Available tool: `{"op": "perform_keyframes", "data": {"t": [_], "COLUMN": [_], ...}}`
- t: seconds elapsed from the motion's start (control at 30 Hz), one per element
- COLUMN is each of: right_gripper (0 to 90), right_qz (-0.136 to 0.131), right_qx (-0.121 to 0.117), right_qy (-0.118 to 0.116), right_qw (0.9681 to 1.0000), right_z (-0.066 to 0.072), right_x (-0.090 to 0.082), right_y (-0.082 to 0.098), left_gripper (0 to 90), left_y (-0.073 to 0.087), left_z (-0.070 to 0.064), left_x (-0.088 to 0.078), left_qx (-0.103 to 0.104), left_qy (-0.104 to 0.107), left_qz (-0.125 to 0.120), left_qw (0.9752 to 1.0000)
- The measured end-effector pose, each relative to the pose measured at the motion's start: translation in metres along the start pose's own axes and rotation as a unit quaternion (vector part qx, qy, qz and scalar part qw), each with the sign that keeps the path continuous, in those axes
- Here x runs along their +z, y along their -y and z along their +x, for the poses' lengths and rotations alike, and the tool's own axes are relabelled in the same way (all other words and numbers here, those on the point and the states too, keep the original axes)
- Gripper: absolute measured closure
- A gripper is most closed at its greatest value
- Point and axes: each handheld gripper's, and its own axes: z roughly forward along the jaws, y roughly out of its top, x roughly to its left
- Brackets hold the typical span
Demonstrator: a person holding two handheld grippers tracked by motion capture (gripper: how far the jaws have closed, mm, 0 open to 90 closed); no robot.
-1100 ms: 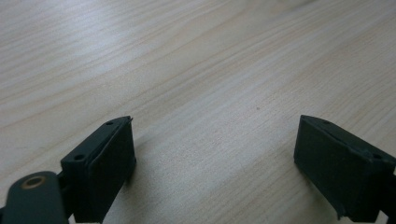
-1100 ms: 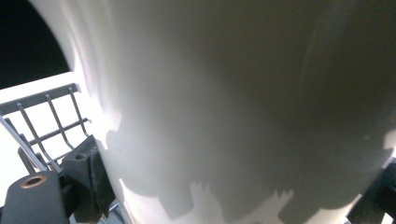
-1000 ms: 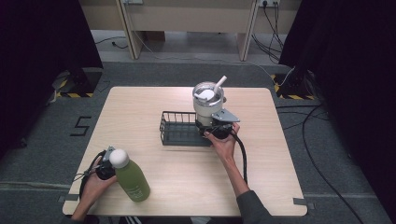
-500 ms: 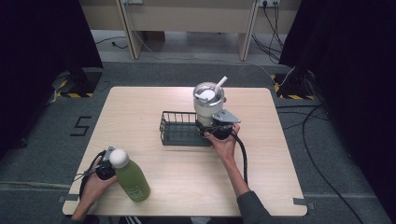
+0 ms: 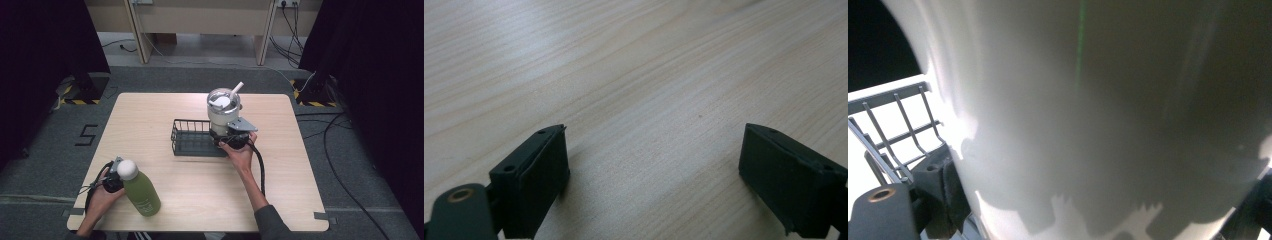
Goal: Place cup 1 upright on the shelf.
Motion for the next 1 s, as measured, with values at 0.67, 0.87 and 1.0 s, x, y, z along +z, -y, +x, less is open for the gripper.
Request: {"op": "perform_keyframes", "data": {"t": [0.67, 0.87, 1.0], "right_gripper": [9.7, 8.6, 9.9], "right_qz": [0.001, 0.004, 0.002], "right_qx": [0.003, -0.014, -0.012], "right_qy": [0.015, 0.011, 0.010], "right_qw": [0.9999, 0.9998, 0.9999], "right_z": [0.004, 0.002, 0.002], "right_x": [-0.006, -0.013, -0.018], "right_y": [0.002, 0.002, 0.002], "left_gripper": [11.8, 11.8, 11.8], "left_y": [0.000, 0.000, 0.000], "left_z": [0.000, 0.000, 0.000], "left_x": [0.000, 0.000, 0.000], "left_qx": [0.000, 0.000, 0.000], "left_qy": [0.000, 0.000, 0.000], "left_qz": [0.000, 0.000, 0.000], "left_qw": [1.0000, 1.0000, 1.0000]}}
